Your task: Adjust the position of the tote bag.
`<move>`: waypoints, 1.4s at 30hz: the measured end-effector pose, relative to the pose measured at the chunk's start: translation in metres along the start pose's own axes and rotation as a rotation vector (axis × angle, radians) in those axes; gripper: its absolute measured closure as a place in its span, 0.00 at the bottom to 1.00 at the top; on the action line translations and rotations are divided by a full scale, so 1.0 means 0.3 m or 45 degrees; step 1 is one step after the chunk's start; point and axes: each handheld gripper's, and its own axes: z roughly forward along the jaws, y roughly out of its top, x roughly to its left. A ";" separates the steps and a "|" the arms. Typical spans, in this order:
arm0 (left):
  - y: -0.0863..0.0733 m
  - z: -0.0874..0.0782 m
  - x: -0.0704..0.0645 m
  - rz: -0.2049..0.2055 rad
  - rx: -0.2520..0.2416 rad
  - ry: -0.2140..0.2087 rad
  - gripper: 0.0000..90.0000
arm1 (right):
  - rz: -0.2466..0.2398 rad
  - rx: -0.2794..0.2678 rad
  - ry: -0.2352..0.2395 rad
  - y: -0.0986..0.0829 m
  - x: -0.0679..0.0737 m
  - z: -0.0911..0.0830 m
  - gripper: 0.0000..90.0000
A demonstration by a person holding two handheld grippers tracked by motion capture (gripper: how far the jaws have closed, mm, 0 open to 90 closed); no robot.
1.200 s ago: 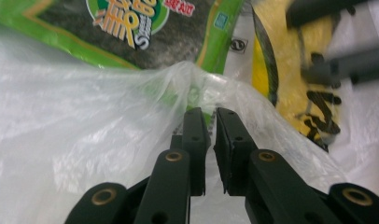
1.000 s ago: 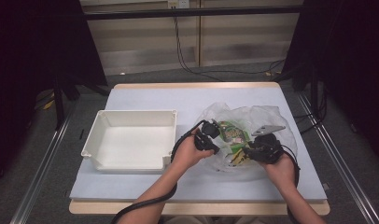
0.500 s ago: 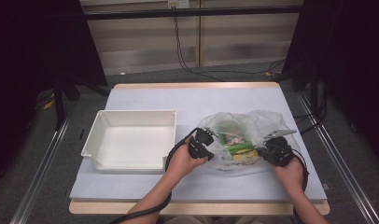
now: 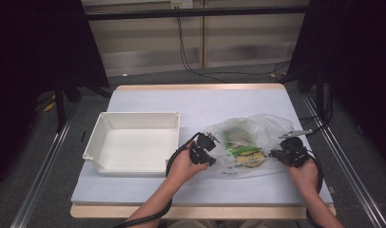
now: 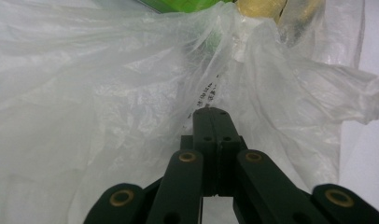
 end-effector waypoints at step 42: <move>0.073 -0.158 -0.015 -0.064 -0.151 -0.019 1.00 | -0.039 -0.011 0.037 0.037 0.032 -0.037 1.00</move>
